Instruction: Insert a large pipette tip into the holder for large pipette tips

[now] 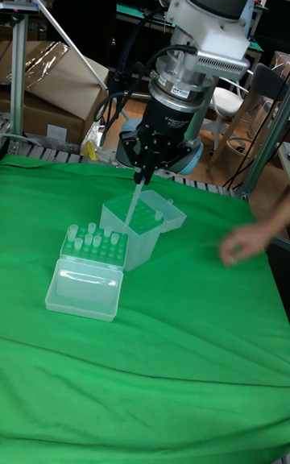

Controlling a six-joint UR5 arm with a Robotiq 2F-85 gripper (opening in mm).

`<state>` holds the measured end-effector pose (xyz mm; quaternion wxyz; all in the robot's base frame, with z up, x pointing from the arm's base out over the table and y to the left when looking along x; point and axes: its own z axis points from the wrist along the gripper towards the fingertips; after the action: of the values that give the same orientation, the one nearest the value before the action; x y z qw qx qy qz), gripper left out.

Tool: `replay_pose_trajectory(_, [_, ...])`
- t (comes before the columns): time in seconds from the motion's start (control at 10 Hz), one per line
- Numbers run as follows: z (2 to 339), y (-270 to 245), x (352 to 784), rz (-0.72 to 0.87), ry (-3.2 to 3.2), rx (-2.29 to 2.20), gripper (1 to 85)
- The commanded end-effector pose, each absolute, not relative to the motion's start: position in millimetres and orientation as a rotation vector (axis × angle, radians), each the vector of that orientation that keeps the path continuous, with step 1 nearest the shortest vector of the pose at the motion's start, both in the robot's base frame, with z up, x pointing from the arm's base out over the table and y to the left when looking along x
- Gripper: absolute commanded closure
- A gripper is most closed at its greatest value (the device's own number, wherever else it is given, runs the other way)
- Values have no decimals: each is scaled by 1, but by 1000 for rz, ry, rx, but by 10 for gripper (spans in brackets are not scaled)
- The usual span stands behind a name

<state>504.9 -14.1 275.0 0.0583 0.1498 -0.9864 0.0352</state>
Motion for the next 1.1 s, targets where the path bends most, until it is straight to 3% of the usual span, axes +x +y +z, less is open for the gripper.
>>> replay_pose_trajectory(0.0, [276, -13, 506, 101, -2988, 479, 850])
replay_pose_trajectory(1.0, [275, -8, 513, 78, -3017, 496, 850])
